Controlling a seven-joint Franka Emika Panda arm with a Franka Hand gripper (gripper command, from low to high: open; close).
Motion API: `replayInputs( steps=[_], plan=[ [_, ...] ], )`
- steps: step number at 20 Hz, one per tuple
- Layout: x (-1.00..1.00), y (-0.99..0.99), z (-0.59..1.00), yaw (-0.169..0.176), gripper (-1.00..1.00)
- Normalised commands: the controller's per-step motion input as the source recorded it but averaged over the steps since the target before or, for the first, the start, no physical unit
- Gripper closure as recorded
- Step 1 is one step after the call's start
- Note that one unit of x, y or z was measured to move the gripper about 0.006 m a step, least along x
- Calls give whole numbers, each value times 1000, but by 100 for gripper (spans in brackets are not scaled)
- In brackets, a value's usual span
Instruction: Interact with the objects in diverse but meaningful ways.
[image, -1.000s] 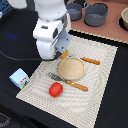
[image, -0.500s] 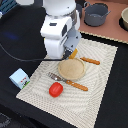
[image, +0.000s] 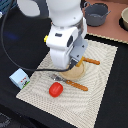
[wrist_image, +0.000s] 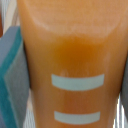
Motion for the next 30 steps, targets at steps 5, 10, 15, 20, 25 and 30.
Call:
replayInputs(
  steps=[5, 10, 15, 20, 25, 30],
  plan=[
    [447, 88, -85, 0, 100],
    [210, 157, 0, 14, 100],
    [37, 207, 20, 26, 100],
    [0, 166, 172, 29, -100],
    [-1, 22, 565, 15, -100],
    [9, -141, 729, -45, -100]
  ],
)
